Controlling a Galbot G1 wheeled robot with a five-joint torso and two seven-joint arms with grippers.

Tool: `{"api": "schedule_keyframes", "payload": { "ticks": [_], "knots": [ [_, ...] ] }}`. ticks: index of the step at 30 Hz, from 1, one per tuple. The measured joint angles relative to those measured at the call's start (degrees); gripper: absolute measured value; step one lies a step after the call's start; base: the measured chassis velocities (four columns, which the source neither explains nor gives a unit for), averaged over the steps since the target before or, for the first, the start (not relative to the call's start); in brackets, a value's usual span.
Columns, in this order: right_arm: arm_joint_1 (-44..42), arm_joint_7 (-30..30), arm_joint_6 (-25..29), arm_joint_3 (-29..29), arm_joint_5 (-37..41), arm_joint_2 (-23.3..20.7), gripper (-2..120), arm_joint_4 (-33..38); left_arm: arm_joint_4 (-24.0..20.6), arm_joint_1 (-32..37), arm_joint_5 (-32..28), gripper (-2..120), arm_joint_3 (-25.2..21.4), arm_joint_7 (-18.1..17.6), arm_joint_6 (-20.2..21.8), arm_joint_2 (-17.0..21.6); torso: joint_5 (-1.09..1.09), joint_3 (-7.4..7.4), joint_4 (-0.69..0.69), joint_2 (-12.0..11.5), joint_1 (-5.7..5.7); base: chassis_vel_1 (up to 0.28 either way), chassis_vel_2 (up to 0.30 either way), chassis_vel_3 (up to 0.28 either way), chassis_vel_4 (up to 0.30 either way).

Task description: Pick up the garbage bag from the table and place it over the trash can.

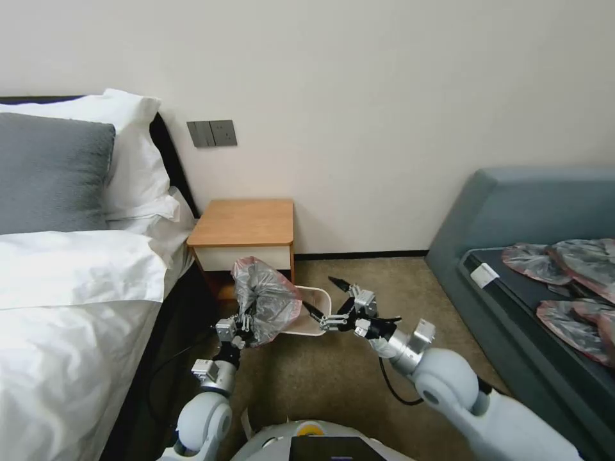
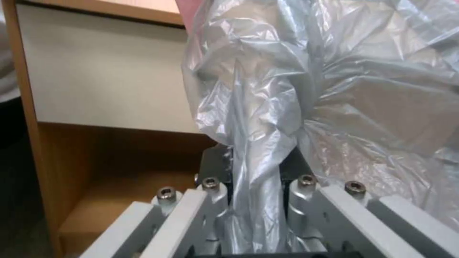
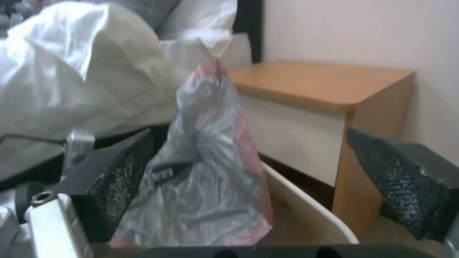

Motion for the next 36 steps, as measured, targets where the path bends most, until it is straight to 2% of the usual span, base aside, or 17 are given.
{"api": "schedule_keyframes", "payload": {
  "ticks": [4,7,10,18,23,25,26,28,30,31,32,36],
  "knots": [
    [6.54,-0.18,-1.11,-4.62,1.22,-0.50,100,-3.30,-0.04,-0.05,0.05,10,0.19,0.63,-0.48,-0.08,0.00,0.00,-0.01,0.00,0.00,0.000,0.000,0.000,0.000],
    [14.20,0.70,-2.25,-9.84,2.31,0.89,100,-6.84,-0.36,-0.22,0.04,10,0.27,0.83,-0.54,-0.16,-0.01,0.00,0.01,0.00,0.00,0.000,0.000,0.000,0.000],
    [18.24,1.27,-2.90,-13.32,3.12,1.83,100,-8.81,-0.53,-0.19,-0.01,10,0.13,0.83,-0.66,-0.09,-0.01,0.00,0.01,0.00,0.00,0.000,0.000,0.000,0.000],
    [25.94,1.53,-3.60,-20.79,3.70,3.87,100,-13.03,-0.71,-0.04,-0.35,10,-0.46,0.82,-1.10,-0.03,-0.01,0.00,0.00,0.00,0.00,0.000,0.000,0.000,0.000],
    [28.65,1.53,-3.71,-22.78,3.50,4.70,100,-14.42,-0.81,0.00,-0.42,10,-0.47,0.86,-1.19,-0.23,-0.02,0.00,0.00,0.00,0.00,0.000,0.000,0.000,0.000],
    [29.44,1.51,-3.74,-23.49,3.25,4.97,92,-15.24,-0.83,0.02,-0.45,10,-0.47,0.90,-1.23,-0.39,-0.01,0.00,0.00,0.00,0.00,0.000,0.000,0.000,0.000],
    [29.44,1.51,-3.74,-23.49,3.25,4.97,92,-15.24,-0.83,0.02,-0.45,10,-0.47,0.90,-1.23,-0.39,-0.01,0.00,0.00,0.00,0.00,0.000,0.000,0.000,0.000],
    [29.34,1.31,-3.66,-23.74,2.89,4.71,80,-15.41,-0.84,-0.03,-0.51,10,-0.56,0.98,-1.29,-0.45,-0.01,0.00,-0.01,0.00,0.00,0.000,0.000,0.000,0.000],
    [29.19,1.23,-3.60,-23.81,2.73,4.56,77,-15.40,-0.84,-0.09,-0.55,10,-0.58,1.00,-1.38,-0.51,-0.01,0.00,-0.01,0.00,0.00,0.000,0.000,0.000,0.000],
    [29.01,1.12,-3.53,-23.83,2.47,4.47,70,-15.38,-0.84,-0.12,-0.65,10,-0.59,1.00,-1.43,-0.58,-0.01,0.00,-0.01,0.00,0.00,0.000,0.000,0.000,0.000],
    [29.01,1.12,-3.53,-23.83,2.47,4.47,70,-15.38,-0.84,-0.12,-0.65,10,-0.59,1.00,-1.43,-0.58,-0.01,0.00,-0.01,0.00,0.00,0.000,0.000,0.000,0.000],
    [28.70,0.89,-3.31,-23.82,1.84,4.31,50,-15.11,-0.83,-0.14,-0.82,10,-0.41,1.01,-1.44,-0.79,-0.01,0.00,0.00,0.00,0.00,0.000,0.000,0.000,0.000]
  ]
}}
